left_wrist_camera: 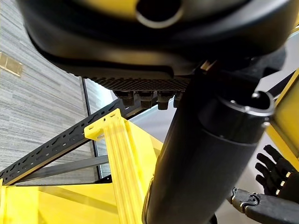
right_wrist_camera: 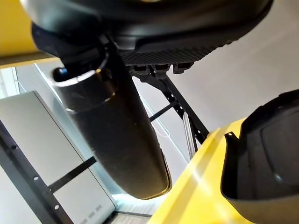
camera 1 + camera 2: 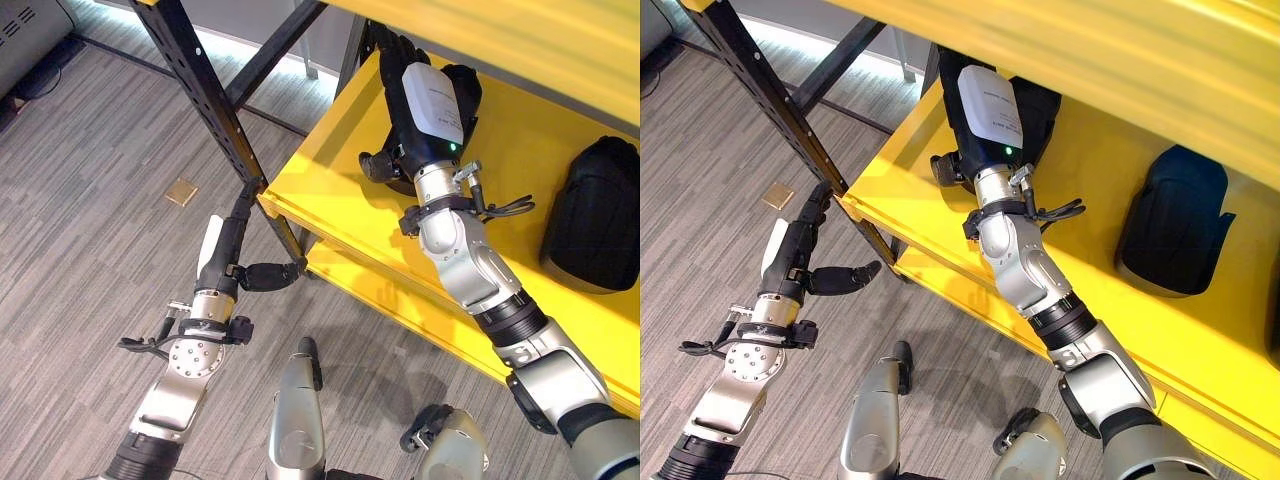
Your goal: Move parts from the plastic box to the shelf.
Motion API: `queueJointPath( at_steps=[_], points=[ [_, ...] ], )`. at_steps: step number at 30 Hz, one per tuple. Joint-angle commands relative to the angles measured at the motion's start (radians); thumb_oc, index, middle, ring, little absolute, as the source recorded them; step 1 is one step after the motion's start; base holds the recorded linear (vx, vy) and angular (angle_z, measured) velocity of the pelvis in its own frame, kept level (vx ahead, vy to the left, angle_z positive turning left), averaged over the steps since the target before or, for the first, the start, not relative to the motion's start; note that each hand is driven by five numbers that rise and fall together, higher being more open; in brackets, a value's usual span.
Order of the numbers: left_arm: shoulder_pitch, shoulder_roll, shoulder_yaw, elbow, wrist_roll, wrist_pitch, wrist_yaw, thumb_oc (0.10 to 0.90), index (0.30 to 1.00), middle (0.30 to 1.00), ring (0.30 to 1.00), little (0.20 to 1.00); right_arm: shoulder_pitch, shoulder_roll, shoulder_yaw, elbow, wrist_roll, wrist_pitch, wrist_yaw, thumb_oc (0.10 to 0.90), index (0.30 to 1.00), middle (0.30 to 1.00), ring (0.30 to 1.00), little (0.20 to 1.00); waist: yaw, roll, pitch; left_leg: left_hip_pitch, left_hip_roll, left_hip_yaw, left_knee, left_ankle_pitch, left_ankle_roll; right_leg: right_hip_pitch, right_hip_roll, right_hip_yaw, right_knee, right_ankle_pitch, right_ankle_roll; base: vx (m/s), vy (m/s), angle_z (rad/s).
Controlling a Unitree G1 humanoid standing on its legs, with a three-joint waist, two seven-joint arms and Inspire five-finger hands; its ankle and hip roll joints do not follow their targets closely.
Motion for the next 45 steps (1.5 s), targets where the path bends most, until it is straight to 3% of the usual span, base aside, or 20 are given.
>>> queueJointPath(
  at_steps=[1, 7, 10, 25, 26, 27, 36, 42, 45],
  points=[
    [-0.040, 0.009, 0.032, -0.125, 0.007, -0.111, 0.046, 0.900, 1.000, 1.000, 1.000, 1.000, -0.110, 0.001, -0.018, -0.066, -0.024, 0.034, 0.018, 0.900, 1.000, 1.000, 1.000, 1.000, 0.011, 0.030, -0.082, 0.122, 0.057, 0.006, -0.034, -0.118, -0.014, -0.019, -0.004, 0.079, -0.065, 0.060, 0.025, 0.00, 0.000, 0.00],
    [-0.043, 0.006, 0.036, -0.127, 0.014, -0.106, 0.031, 0.900, 1.000, 1.000, 1.000, 1.000, -0.099, 0.001, 0.004, -0.023, 0.042, 0.055, 0.015, 0.900, 1.000, 1.000, 1.000, 1.000, 0.011, 0.024, -0.081, 0.122, 0.061, 0.007, -0.033, -0.117, -0.016, -0.018, -0.007, 0.076, -0.066, 0.062, 0.026, 0.00, 0.000, 0.00],
    [-0.043, 0.007, 0.041, -0.133, 0.015, -0.102, 0.026, 0.900, 1.000, 1.000, 1.000, 1.000, -0.086, 0.005, 0.006, -0.011, 0.116, 0.108, 0.040, 0.900, 1.000, 1.000, 1.000, 1.000, 0.011, 0.021, -0.078, 0.119, 0.065, 0.008, -0.030, -0.117, -0.017, -0.019, -0.007, 0.075, -0.066, 0.062, 0.026, 0.00, 0.000, 0.00],
    [-0.060, 0.007, 0.043, -0.139, 0.024, -0.086, 0.013, 0.900, 1.000, 1.000, 1.000, 1.000, -0.053, 0.020, 0.040, 0.037, 0.164, 0.131, 0.100, 0.900, 1.000, 1.000, 1.000, 1.000, 0.012, 0.012, -0.073, 0.115, 0.067, 0.010, -0.028, -0.115, -0.016, -0.019, -0.008, 0.071, -0.061, 0.057, 0.026, 0.00, -0.007, 0.00],
    [-0.063, 0.003, 0.035, -0.137, 0.032, -0.084, 0.033, 0.900, 1.000, 1.000, 1.000, 1.000, -0.055, 0.017, 0.038, 0.024, 0.122, 0.044, 0.017, 0.900, 1.000, 1.000, 1.000, 1.000, 0.010, 0.010, -0.071, 0.117, 0.068, 0.009, -0.024, -0.120, -0.018, -0.015, -0.009, 0.072, -0.058, 0.054, 0.028, 0.00, 0.000, 0.00],
    [-0.064, 0.002, 0.034, -0.137, 0.036, -0.083, 0.038, 0.900, 1.000, 1.000, 1.000, 1.000, -0.058, 0.015, 0.034, 0.024, 0.115, 0.007, -0.008, 0.900, 1.000, 1.000, 1.000, 1.000, 0.010, 0.011, -0.074, 0.116, 0.068, 0.009, -0.030, -0.113, -0.016, -0.016, -0.006, 0.071, -0.066, 0.061, 0.025, 0.00, 0.000, 0.00],
    [-0.054, -0.002, 0.025, -0.143, 0.048, -0.082, 0.070, 0.900, 1.000, 1.000, 1.000, 1.000, -0.076, 0.024, -0.016, -0.082, 0.057, -0.063, -0.079, 0.900, 1.000, 1.000, 1.000, 1.000, 0.007, 0.022, -0.076, 0.120, 0.061, 0.005, -0.036, -0.114, -0.015, -0.020, 0.001, 0.078, -0.065, 0.063, 0.024, 0.00, 0.000, 0.00],
    [-0.048, -0.003, 0.015, -0.139, 0.068, -0.095, 0.107, 0.900, 1.000, 1.000, 1.000, 1.000, -0.088, 0.023, -0.070, -0.189, -0.032, -0.199, -0.209, 0.900, 1.000, 1.000, 1.000, 1.000, -0.002, 0.028, -0.083, 0.128, 0.057, 0.009, -0.044, -0.114, -0.014, -0.017, 0.010, 0.082, -0.073, 0.066, 0.022, 0.00, 0.000, 0.00],
    [-0.042, -0.005, 0.019, -0.140, 0.068, -0.098, 0.125, 0.900, 1.000, 1.000, 1.000, 1.000, -0.084, 0.021, -0.118, -0.290, -0.030, -0.187, -0.160, 0.900, 1.000, 1.000, 1.000, 1.000, -0.009, 0.030, -0.093, 0.139, 0.054, 0.014, -0.054, -0.118, -0.014, -0.012, 0.016, 0.089, -0.080, 0.063, 0.022, 0.00, 0.010, -0.01]
  ],
)
